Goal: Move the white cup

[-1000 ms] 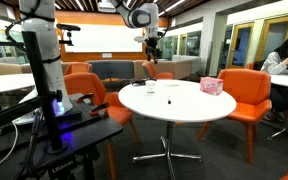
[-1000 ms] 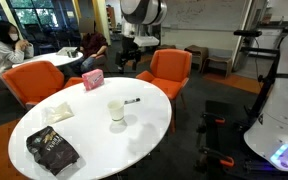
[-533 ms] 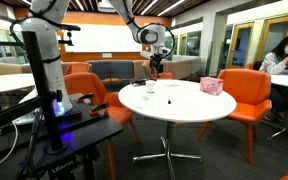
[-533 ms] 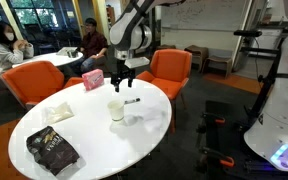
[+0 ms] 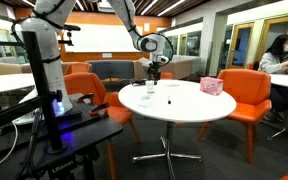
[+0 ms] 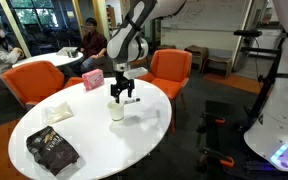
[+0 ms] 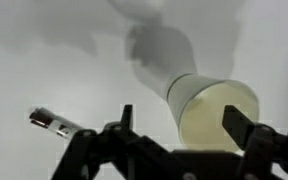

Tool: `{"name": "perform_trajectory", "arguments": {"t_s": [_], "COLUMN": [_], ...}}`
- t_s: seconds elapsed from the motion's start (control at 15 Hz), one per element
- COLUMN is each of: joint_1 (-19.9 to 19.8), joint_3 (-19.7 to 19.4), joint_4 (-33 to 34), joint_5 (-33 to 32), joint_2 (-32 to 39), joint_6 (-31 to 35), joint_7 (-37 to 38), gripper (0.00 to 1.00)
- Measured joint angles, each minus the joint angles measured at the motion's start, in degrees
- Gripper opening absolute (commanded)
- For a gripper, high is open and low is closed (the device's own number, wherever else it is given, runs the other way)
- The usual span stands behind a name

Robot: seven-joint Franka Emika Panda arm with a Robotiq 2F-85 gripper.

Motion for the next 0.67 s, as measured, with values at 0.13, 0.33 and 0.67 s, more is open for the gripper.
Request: {"name": "perform_trajectory", "arguments": {"t_s": [0.13,0.33,0.67], "joint_1": [0.0,0.0,0.0], "joint_3": [0.2,0.2,0.4], "joint_4": [0.2,0.7,0.9], "joint_5": [0.0,-0.1,-1.0], "joint_2": [1.1,2.2,2.4], "joint_6": [0.0,0.0,0.0], "joint_7": [0.0,0.0,-0.2], "gripper": [0.49,0.27,0.00]}}
